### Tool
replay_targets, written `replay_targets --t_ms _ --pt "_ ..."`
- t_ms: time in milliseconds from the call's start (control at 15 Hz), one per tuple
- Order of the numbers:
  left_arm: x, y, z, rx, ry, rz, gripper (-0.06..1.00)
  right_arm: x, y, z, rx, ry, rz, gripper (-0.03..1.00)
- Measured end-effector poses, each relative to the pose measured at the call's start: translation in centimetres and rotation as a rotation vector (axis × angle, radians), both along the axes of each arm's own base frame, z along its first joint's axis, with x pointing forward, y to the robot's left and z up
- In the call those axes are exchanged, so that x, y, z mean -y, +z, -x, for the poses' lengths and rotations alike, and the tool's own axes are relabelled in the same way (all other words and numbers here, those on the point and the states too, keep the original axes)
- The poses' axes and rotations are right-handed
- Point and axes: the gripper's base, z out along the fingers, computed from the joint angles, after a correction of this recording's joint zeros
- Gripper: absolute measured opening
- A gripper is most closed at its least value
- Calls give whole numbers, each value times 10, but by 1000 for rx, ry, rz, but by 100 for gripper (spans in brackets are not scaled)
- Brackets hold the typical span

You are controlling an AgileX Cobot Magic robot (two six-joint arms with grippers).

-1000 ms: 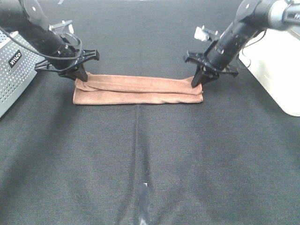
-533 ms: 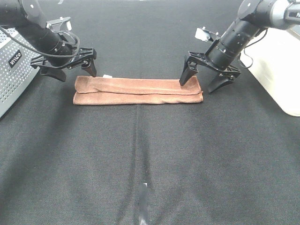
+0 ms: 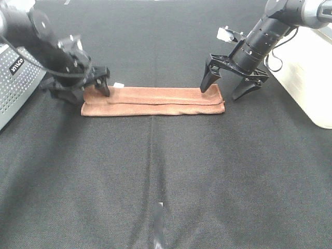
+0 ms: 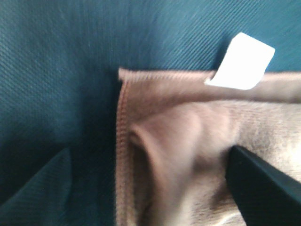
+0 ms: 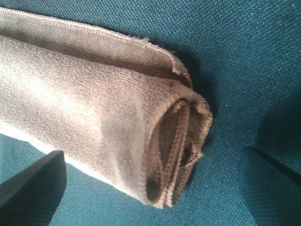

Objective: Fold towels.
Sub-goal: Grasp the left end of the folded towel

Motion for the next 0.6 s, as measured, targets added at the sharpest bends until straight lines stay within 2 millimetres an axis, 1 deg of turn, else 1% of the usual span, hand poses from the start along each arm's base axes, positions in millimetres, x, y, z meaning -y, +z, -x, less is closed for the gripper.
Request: replay_targets --t_ms 67,200,267,333,400,600 --pt "2 0 -1 0 15 25 83 0 0 0 0 0 0 92" --pt "5 -3 -3 7 18 65 72 0 0 0 1 0 0 92" --pt "5 -3 -3 7 18 65 72 0 0 0 1 0 0 92" --pt "6 -4 -3 6 13 74 65 0 0 0 1 0 1 92" --pt "7 -6 -3 2 15 85 56 0 0 0 1 0 1 92" --pt "7 -10 -3 -6 13 86 24 0 0 0 1 0 1 92"
